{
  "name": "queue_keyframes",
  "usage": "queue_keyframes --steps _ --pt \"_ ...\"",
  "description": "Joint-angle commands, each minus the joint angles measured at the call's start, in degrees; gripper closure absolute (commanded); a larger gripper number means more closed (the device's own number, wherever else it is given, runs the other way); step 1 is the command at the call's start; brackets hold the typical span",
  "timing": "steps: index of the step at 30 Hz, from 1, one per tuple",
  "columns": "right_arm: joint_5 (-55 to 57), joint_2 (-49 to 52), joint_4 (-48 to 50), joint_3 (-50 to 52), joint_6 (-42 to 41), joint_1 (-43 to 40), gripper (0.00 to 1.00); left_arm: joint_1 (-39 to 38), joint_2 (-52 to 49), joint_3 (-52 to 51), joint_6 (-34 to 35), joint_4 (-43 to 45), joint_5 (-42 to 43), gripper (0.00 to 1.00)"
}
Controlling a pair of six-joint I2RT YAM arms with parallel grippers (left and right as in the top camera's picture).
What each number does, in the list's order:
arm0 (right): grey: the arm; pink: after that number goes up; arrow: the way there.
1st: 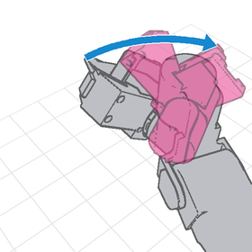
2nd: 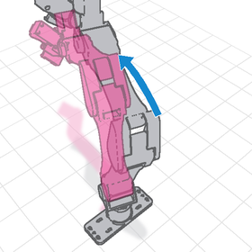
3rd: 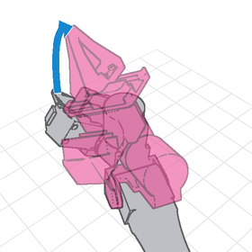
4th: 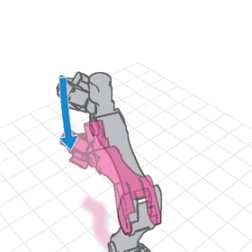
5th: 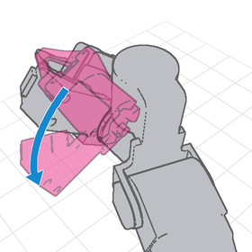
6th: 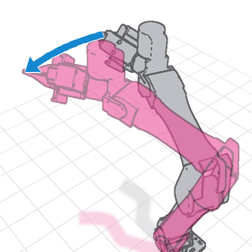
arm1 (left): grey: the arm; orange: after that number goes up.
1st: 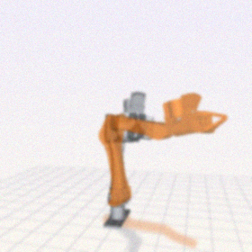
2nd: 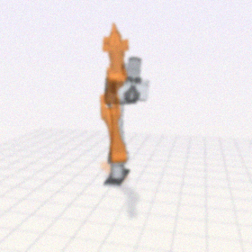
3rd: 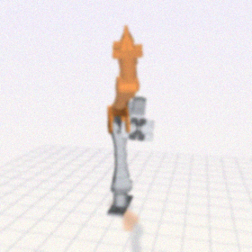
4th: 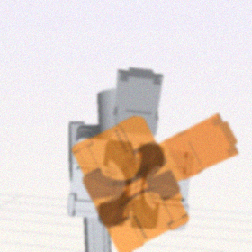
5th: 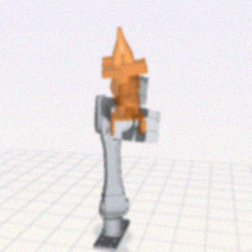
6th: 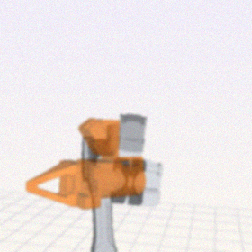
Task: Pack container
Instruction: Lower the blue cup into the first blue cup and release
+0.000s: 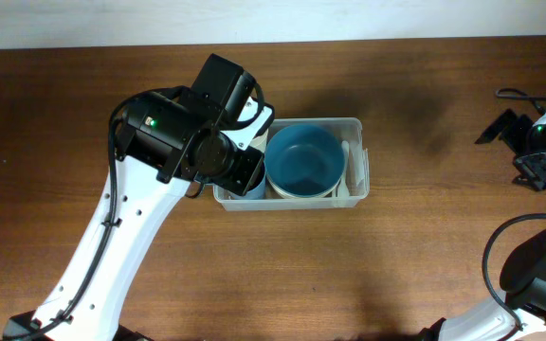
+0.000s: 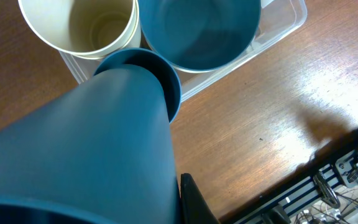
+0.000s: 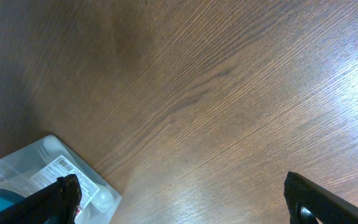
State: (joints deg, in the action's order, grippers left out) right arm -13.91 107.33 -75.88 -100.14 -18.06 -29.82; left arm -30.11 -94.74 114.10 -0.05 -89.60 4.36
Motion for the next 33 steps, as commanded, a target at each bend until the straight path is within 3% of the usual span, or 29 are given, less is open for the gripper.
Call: queue_keyframes --steps 1,3,4,5,8,24,29,33 --pt "0.7 -1.0 0.0 -0.5 -0.5 -0.2 0.01 -0.3 -0.1 -0.2 -0.9 0.7 0.8 0.93" --pt "0.7 -1.0 0.0 -0.5 -0.5 -0.2 0.01 -0.3 -0.1 -0.2 -0.9 0.9 0.8 0.8" --pt "0.7 -1.0 0.0 -0.5 -0.5 -0.2 0.01 -0.3 -0.1 -0.2 -0.9 1.0 0.8 0.66" --pt "0.7 -1.0 0.0 -0.5 -0.5 -0.2 0.01 -0.3 -0.1 -0.2 -0.9 1.1 0.8 0.59" --pt "0.7 -1.0 0.0 -0.5 -0.5 -0.2 0.01 -0.3 -0.1 -0.2 -0.9 1.2 0.8 0.43" --pt "0.7 -1.0 0.0 -0.5 -0.5 -0.2 0.01 -0.2 0.5 -0.2 -0.8 0.0 -0.8 0.41" --pt "0.7 -1.0 0.0 -0.5 -0.5 -0.2 0.01 -0.2 3.3 0.2 4.7 0.5 -10.4 0.4" --pt "0.7 -1.0 0.0 -0.5 -0.5 -0.2 0.01 -0.2 6.6 1.2 5.2 1.2 -19.1 0.37"
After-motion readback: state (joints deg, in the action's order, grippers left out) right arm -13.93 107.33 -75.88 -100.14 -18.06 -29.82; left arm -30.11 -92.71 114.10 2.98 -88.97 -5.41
